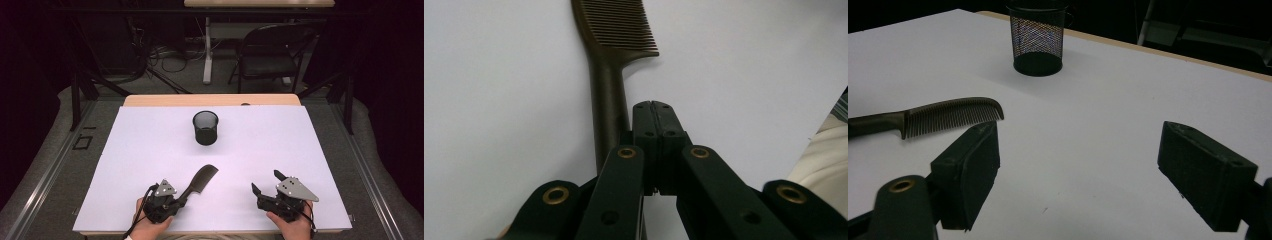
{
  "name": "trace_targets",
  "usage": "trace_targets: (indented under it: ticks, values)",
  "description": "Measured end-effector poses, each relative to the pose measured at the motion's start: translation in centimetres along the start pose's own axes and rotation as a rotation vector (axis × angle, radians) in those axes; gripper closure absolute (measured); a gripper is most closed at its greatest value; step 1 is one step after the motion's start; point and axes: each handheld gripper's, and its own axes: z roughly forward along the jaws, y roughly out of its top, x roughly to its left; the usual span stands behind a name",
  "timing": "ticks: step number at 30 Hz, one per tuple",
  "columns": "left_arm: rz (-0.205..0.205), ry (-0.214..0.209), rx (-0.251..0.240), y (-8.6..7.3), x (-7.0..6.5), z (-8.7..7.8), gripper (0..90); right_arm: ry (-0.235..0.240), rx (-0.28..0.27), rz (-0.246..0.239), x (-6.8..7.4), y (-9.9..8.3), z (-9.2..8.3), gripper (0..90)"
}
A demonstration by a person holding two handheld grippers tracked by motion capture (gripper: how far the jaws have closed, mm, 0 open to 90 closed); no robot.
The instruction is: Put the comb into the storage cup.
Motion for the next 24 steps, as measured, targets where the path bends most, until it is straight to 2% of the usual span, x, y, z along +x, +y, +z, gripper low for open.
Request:
trace_targets:
  ticks: [24]
  values:
    - [-0.015, 0.023, 0.011, -0.12, 1.00, -0.20, 90.0, 0.001, -0.002, -0.001, 0.03, -0.03, 0.08, 16.9]
